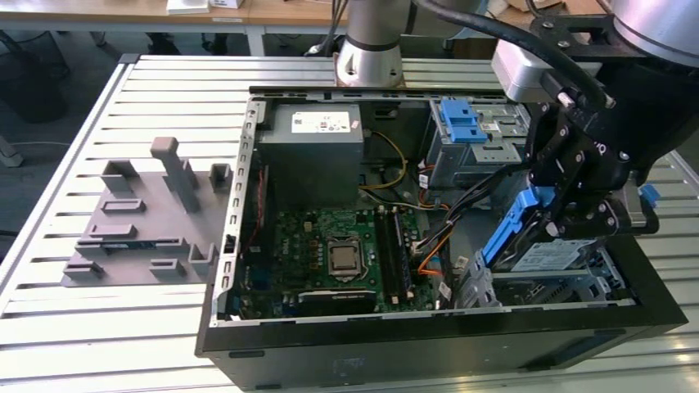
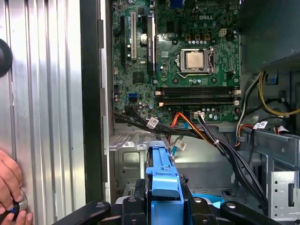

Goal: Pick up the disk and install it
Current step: 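Insert the disk into the insertion slot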

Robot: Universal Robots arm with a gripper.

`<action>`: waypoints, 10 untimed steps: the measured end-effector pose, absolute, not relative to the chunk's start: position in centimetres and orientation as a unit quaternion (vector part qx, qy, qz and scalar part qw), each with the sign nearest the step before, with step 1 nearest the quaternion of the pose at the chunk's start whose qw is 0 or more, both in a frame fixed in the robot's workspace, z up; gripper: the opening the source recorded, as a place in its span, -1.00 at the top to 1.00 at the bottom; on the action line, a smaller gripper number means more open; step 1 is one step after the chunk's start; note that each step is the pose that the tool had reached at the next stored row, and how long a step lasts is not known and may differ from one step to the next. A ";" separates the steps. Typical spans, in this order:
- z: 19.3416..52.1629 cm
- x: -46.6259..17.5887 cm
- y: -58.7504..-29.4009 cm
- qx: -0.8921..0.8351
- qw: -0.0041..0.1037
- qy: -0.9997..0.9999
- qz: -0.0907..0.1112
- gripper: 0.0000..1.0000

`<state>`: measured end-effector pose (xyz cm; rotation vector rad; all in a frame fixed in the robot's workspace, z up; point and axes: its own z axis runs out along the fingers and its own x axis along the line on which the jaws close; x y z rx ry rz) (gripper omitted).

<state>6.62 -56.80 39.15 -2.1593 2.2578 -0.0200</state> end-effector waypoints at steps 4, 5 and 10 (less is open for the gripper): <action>38.9 6.6 -56.8 -0.691 0.009 0.723 -0.006 0.27; 38.8 6.6 -56.8 -0.691 0.009 0.723 -0.006 0.27; 38.4 6.6 -56.8 -0.691 0.009 0.723 -0.006 0.27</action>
